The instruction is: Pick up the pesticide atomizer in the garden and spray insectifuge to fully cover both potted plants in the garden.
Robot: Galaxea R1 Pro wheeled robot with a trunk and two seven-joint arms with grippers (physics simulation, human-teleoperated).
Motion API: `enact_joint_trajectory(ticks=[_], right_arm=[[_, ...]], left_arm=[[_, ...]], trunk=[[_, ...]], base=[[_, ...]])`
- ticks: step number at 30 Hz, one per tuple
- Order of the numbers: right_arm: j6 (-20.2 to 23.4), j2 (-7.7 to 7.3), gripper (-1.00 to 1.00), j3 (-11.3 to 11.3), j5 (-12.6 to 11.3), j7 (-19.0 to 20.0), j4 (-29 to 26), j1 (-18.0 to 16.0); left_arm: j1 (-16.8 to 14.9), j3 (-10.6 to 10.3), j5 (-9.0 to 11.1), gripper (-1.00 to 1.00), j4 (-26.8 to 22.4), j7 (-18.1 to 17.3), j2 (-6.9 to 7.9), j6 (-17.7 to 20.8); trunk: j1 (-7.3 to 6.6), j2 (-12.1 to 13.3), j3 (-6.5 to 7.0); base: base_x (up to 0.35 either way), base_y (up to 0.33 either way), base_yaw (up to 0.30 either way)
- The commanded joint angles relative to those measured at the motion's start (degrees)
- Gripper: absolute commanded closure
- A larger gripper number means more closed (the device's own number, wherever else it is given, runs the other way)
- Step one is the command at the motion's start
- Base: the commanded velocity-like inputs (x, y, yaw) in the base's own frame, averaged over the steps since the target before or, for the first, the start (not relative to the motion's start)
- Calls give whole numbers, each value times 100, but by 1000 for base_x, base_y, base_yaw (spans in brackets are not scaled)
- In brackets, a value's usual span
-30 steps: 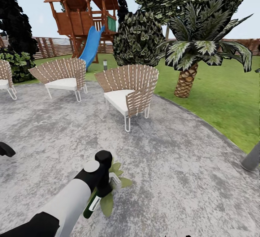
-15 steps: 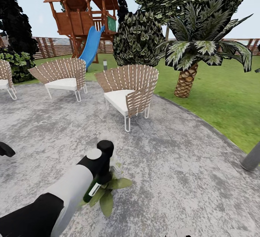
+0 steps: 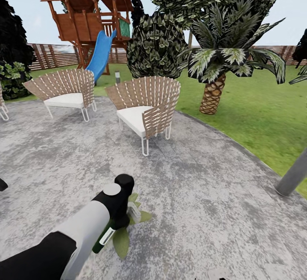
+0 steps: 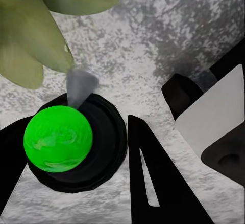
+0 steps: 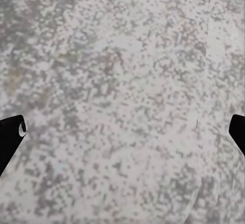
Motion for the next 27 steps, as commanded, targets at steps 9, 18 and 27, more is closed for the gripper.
enact_joint_trajectory(ticks=[9,18,27], right_arm=[[-15,1,-100,40,-4,-51,6,-4],[-12,1,-100,40,-4,-51,6,-3],[-15,1,-100,44,-4,-51,6,-4]], left_arm=[[-8,-28,-29,100,3,-59,0,56],[56,-26,-13,100,10,-59,0,52],[421,-31,-37,100,40,-59,0,52]], trunk=[[-1,-2,-5],[-1,-2,-5],[-1,-2,-5]], base=[[180,0,0],[35,-74,0],[10,-24,0]])
